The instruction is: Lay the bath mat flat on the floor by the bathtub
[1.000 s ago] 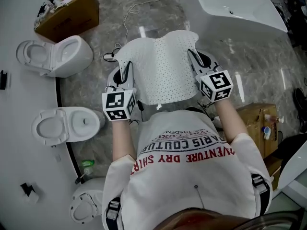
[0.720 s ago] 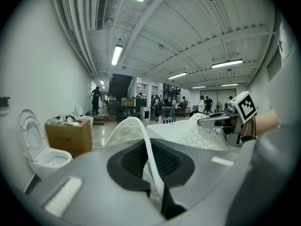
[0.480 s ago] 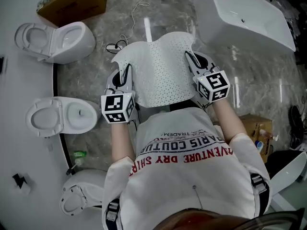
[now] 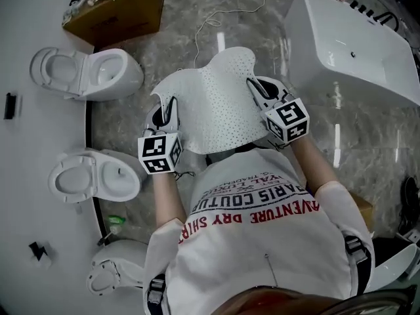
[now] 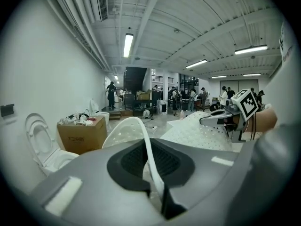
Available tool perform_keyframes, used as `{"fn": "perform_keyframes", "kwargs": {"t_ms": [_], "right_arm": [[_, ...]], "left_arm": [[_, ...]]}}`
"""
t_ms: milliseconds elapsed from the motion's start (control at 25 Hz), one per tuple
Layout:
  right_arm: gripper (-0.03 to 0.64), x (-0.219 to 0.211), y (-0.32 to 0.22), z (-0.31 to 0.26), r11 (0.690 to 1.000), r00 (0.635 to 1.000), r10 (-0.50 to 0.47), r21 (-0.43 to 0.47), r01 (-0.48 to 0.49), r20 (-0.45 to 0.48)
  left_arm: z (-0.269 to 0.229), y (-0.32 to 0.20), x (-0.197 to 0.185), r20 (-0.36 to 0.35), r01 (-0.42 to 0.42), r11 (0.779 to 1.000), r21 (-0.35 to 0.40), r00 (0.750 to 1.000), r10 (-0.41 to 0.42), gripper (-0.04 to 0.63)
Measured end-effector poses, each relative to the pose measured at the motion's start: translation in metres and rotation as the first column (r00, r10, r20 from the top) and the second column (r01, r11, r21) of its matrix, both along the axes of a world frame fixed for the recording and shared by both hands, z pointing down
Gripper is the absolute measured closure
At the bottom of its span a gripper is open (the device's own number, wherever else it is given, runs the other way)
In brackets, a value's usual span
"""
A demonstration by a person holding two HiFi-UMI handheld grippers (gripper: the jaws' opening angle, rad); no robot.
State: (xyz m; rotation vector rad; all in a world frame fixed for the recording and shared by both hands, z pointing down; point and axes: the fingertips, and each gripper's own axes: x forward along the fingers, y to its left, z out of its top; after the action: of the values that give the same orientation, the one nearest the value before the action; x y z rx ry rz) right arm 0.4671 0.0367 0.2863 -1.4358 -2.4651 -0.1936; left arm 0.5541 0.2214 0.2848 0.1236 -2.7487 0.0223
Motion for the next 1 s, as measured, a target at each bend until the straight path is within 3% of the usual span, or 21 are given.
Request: {"fn": "perform_keyframes", "kwargs": {"t_ms": [240,600,840,1000], "right_arm": [[0.603,-0.098,-0.014,0.002,0.999,0.999,0.036,-0.011,-0.036,-0.023],[0.603,-0.218,-0.026,0.025,0.978,0.974,0.207,0.01,-0.207,-0.094],[0.603,-0.32,-0.008,0.039,0.933,0.928,0.36,0.04,-0.357,-0.097],[0.603,-0.388,0.001,0.038,0.858,0.849,0.511,0.034,-0.512,-0.13]], "left_arm": [[0.005,-0.009,-0.101,-0.014,-0.004,1.0,0.0,1.0,0.004,0.575],[0.025,-0.011,-0.247,-0.06,-0.173,0.985,0.011,0.983,0.173,0.575],[0.038,0.012,-0.379,-0.058,-0.33,0.943,0.034,0.942,0.332,0.575],[0.035,0.033,-0.471,-0.067,-0.459,0.888,0.042,0.885,0.46,0.575]]}}
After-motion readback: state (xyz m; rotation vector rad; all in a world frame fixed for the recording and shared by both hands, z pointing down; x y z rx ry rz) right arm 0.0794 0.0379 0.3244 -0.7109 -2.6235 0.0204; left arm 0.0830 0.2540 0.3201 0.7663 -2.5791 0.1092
